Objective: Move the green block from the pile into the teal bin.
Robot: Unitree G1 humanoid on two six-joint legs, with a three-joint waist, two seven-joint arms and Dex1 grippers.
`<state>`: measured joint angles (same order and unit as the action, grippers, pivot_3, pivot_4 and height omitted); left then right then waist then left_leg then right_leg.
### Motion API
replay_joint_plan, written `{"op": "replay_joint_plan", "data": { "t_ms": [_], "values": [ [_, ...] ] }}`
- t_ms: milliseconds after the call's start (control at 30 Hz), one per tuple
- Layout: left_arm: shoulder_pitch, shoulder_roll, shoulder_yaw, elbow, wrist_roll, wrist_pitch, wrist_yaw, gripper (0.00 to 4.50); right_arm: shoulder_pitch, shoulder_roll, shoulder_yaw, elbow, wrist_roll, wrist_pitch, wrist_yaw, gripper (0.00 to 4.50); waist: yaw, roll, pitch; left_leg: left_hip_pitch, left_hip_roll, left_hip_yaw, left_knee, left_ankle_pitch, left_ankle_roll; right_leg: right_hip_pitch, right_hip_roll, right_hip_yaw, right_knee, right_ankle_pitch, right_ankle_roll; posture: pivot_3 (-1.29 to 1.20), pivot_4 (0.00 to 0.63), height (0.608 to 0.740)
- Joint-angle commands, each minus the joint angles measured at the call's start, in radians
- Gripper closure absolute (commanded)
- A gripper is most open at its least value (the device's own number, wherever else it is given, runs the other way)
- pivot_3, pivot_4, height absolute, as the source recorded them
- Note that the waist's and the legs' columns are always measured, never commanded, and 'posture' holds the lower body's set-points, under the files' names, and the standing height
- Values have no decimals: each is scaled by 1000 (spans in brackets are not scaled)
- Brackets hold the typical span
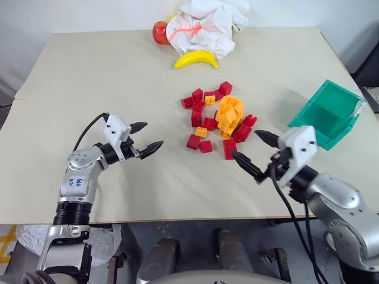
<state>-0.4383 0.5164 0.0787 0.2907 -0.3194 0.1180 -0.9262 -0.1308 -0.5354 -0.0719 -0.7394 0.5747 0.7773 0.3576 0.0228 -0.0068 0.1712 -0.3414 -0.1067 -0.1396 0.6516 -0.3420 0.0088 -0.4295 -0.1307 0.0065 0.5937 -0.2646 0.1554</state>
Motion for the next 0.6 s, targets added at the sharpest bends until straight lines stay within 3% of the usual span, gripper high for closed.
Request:
{"op": "replay_joint_plan", "data": {
  "t_ms": [33, 167, 267, 400, 600],
  "values": [
    [-58, 8, 12, 71, -133, -64, -318, 0, -160, 79, 160, 84, -52, 67, -60, 635, -3, 0, 0, 0, 0, 0, 1, 0, 0, 0, 0, 0, 1, 0, 0, 0, 150, 740],
    [-102, 8, 16, 151, -190, -94, -525, 0, -284, 173, 256, 206, -117, 66, -88, 1993, -7, 0, 0, -5, 0, -1, 2, 0, 0, -6, 0, -1, 2, 0, 0, 0, 150, 740],
    [-127, 12, 10, 198, -175, -117, -581, 0, -353, 230, 297, 306, -162, 33, -86, 3010, -17, 0, 0, -16, -1, -2, 10, -1, 0, -17, -1, -2, 12, 0, -1, 0, 150, 740],
    [-149, 9, -1, 233, -171, -88, -616, 0, -458, 330, 301, 521, -240, -47, -119, 4446, -30, 0, 0, -16, -3, -1, 12, -2, 2, -16, -2, -2, 13, 1, 0, 0, 150, 740],
    [-159, -5, 1, 238, -165, -93, -587, 0, -608, 424, 241, 888, -391, -250, -238, 4481, -53, 0, 0, -16, -2, -1, 13, -1, 1, -17, -1, -2, 17, 1, 0, 0, 150, 740]
  ]
}}
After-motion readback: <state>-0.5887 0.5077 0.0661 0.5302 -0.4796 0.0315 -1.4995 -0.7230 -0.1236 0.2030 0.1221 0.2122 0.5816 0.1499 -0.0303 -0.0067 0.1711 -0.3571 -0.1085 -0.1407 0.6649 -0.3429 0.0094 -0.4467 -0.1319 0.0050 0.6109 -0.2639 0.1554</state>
